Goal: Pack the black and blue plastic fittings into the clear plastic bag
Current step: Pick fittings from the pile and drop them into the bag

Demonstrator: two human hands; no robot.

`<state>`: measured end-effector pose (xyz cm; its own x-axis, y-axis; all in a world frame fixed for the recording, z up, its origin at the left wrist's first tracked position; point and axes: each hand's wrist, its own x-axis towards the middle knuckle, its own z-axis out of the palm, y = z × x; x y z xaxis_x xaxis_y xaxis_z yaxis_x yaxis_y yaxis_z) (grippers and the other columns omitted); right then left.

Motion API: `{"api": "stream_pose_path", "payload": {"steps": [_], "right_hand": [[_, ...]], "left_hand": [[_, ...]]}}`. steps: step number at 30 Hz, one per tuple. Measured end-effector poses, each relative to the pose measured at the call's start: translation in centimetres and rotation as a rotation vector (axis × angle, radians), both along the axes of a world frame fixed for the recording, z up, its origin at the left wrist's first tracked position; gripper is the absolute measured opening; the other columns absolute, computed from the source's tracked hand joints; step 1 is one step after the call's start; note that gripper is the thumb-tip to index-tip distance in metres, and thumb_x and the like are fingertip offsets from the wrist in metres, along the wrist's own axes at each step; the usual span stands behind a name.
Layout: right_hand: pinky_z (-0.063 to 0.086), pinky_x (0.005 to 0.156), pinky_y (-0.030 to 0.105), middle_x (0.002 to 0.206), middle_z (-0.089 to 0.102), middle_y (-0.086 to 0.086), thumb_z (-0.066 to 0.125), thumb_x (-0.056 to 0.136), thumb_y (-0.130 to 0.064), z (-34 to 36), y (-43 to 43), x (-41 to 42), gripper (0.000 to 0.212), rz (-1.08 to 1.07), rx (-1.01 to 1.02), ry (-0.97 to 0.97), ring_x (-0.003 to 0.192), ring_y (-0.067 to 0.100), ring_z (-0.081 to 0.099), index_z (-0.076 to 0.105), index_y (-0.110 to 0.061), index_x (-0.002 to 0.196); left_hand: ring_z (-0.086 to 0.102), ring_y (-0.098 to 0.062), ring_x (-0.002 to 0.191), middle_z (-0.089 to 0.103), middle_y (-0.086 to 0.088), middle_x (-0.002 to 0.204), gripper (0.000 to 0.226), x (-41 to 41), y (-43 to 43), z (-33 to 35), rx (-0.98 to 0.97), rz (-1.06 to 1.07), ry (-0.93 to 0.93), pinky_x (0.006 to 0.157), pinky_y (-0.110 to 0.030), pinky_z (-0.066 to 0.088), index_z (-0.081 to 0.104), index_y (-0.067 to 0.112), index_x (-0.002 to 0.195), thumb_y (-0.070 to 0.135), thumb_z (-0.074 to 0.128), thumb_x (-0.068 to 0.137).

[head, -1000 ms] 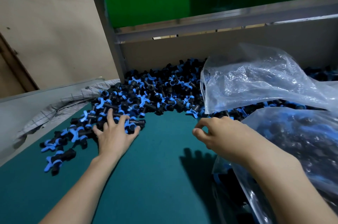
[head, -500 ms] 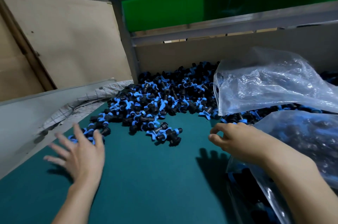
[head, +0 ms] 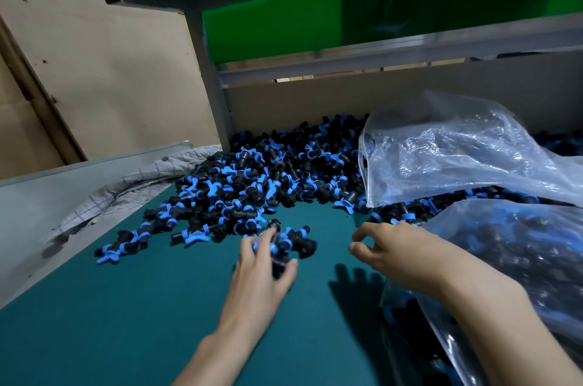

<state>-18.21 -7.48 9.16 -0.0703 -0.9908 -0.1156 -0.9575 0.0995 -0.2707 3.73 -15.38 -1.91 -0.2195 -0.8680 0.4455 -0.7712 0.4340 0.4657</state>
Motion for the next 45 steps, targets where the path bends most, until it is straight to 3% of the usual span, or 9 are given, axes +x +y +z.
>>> {"api": "stream_pose_path", "payload": {"steps": [4, 8, 12, 16, 21, 25, 30, 41, 45], "right_hand": [[0.046, 0.099, 0.037, 0.128, 0.062, 0.001, 0.038, 0.101, -0.055, 0.0, -0.1, -0.1, 0.046, 0.023, -0.008, -0.038, 0.116, 0.023, 0.058, 0.044, -0.032, 0.14], [0.043, 0.099, 0.032, 0.132, 0.059, -0.001, 0.042, 0.101, -0.051, 0.2, -0.3, 0.5, 0.048, 0.105, -0.041, -0.107, 0.119, 0.018, 0.055, 0.041, -0.03, 0.144], [0.044, 0.097, 0.034, 0.134, 0.059, 0.005, 0.04, 0.104, -0.04, 0.0, -0.4, 0.6, 0.043, 0.097, -0.039, -0.1, 0.12, 0.024, 0.054, 0.042, -0.025, 0.144], [0.045, 0.085, 0.037, 0.12, 0.061, 0.006, 0.043, 0.103, -0.039, -0.1, -0.2, 0.0, 0.027, 0.062, -0.052, -0.063, 0.102, 0.026, 0.055, 0.047, -0.023, 0.125], [0.041, 0.072, 0.036, 0.087, 0.052, -0.005, 0.049, 0.098, -0.049, 0.3, 0.1, 0.2, 0.023, 0.011, -0.086, -0.053, 0.085, 0.023, 0.051, 0.04, -0.031, 0.087], [0.047, 0.078, 0.039, 0.101, 0.058, 0.004, 0.039, 0.101, -0.053, 0.4, 0.3, -0.1, 0.031, -0.139, -0.18, -0.025, 0.099, 0.032, 0.058, 0.043, -0.023, 0.101], [0.05, 0.087, 0.044, 0.1, 0.062, 0.004, 0.034, 0.103, -0.052, 0.3, 0.2, 0.0, 0.033, -0.164, -0.184, -0.133, 0.098, 0.03, 0.059, 0.046, -0.021, 0.103], [0.051, 0.088, 0.043, 0.101, 0.066, 0.007, 0.035, 0.106, -0.035, -0.1, -0.4, -0.3, 0.032, -0.13, -0.164, -0.108, 0.097, 0.032, 0.059, 0.061, -0.025, 0.12], [0.052, 0.08, 0.041, 0.096, 0.063, 0.007, 0.038, 0.105, -0.036, 0.0, -0.1, -1.0, 0.024, -0.171, -0.234, -0.009, 0.091, 0.032, 0.059, 0.056, -0.02, 0.107]], "left_hand": [[0.05, 0.007, 0.101, 0.032, 0.021, 0.122, 0.069, -1.5, 1.3, 0.5, -0.134, -0.184, 0.139, 0.078, -0.024, 0.05, 0.022, 0.044, 0.144, 0.067, 0.051, 0.085], [0.04, 0.015, 0.117, 0.037, 0.017, 0.123, 0.069, -3.8, 2.1, 1.2, -0.228, -0.242, 0.365, 0.093, -0.001, 0.033, 0.03, 0.035, 0.143, 0.055, 0.062, 0.085], [0.043, 0.016, 0.109, 0.031, 0.023, 0.118, 0.072, -7.4, 2.8, 2.1, -0.225, -0.323, 0.415, 0.086, -0.024, 0.049, 0.032, 0.036, 0.142, 0.023, 0.072, 0.083], [0.043, 0.007, 0.118, 0.032, 0.026, 0.127, 0.087, -8.2, 2.8, 1.7, -0.249, -0.418, 0.326, 0.094, -0.028, 0.047, 0.025, 0.044, 0.147, 0.006, 0.07, 0.083], [0.044, -0.001, 0.128, 0.039, 0.017, 0.137, 0.073, -7.7, 2.5, 1.3, -0.294, -0.443, 0.318, 0.105, -0.013, 0.034, 0.023, 0.038, 0.151, 0.029, 0.059, 0.088], [0.052, -0.008, 0.123, 0.043, 0.018, 0.132, 0.07, -7.8, 1.7, 1.3, -0.14, -0.313, 0.592, 0.097, -0.017, 0.043, 0.03, 0.042, 0.144, 0.05, 0.064, 0.084], [0.064, -0.008, 0.105, 0.065, 0.019, 0.112, 0.023, -7.4, 1.1, 0.9, 0.042, -0.289, 0.723, 0.091, -0.036, 0.053, 0.055, 0.044, 0.115, 0.041, 0.055, 0.092], [0.066, -0.006, 0.09, 0.072, 0.012, 0.099, 0.015, -7.0, 1.9, 1.9, 0.178, -0.269, 0.933, 0.08, -0.022, 0.051, 0.068, 0.03, 0.104, 0.032, 0.057, 0.095], [0.064, -0.005, 0.083, 0.071, 0.012, 0.093, 0.02, -6.9, 1.9, 2.2, 0.183, -0.233, 0.984, 0.076, -0.015, 0.049, 0.069, 0.024, 0.102, 0.034, 0.054, 0.094]]}}
